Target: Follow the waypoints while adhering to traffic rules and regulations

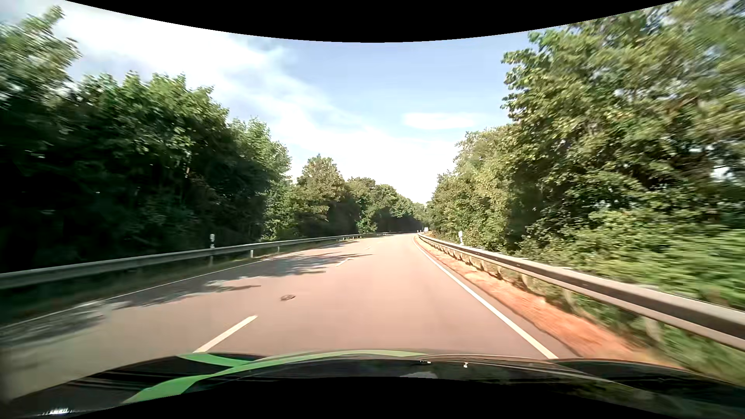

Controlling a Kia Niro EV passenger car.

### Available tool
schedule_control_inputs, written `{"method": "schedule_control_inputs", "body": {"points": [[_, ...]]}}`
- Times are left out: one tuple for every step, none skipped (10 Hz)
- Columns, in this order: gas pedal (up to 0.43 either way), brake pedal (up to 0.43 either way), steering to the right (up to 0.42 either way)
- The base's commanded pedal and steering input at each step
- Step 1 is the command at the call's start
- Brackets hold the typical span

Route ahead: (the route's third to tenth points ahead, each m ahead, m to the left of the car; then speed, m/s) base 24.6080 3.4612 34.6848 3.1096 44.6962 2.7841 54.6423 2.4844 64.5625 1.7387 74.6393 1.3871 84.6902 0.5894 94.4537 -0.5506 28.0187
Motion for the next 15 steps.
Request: {"method": "schedule_control_inputs", "body": {"points": [[0.28, 0.0, 0.005], [0.287, 0.0, 0.005], [0.299, 0.0, 0.004], [0.311, 0.0, 0.004], [0.311, 0.0, 0.004], [0.311, 0.0, 0.004], [0.311, 0.0, 0.004], [0.311, 0.0, 0.004], [0.311, 0.0, 0.004], [0.299, 0.0, 0.004], [0.28, 0.0, 0.004], [0.26, 0.0, 0.004], [0.26, 0.0, 0.004], [0.268, 0.0, 0.004], [0.268, 0.0, 0.005]]}}
